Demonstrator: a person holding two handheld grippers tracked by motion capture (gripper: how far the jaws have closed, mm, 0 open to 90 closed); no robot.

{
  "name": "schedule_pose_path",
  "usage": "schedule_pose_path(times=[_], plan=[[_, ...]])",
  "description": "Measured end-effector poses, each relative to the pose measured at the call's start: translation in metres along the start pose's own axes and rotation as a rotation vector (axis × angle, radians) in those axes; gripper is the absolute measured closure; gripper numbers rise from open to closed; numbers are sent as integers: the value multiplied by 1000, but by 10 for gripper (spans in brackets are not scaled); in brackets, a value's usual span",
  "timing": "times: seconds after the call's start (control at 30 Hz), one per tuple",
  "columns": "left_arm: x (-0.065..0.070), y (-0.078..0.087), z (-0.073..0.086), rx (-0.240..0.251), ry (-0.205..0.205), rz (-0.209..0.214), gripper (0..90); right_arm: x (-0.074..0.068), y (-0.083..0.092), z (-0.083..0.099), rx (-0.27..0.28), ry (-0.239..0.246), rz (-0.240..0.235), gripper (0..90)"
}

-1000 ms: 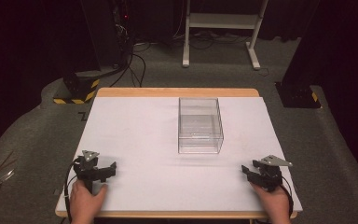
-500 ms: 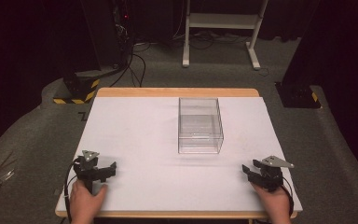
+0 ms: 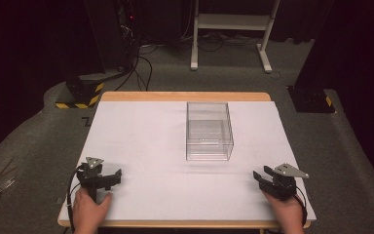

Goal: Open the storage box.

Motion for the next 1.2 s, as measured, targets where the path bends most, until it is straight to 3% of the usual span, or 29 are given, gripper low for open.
schedule_pose_path(times=[0.57, 1.2], plan=[[0, 0, 0, 0, 0, 0, 3, -20, 7, -5, 52, 43, 2, 492], [0, 0, 0, 1, 0, -1, 3, -42, 3, -8, 46, 64, -41, 545]])
Point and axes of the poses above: each handheld gripper's, and its own axes: y roughly backward along the jaws, z roughly out of its underside, x roughly to its right, the point moved 1 cm from there along -y, roughly forward along the jaws, and after that the axes turned 5 degrees about z, right-handed, at the moved point
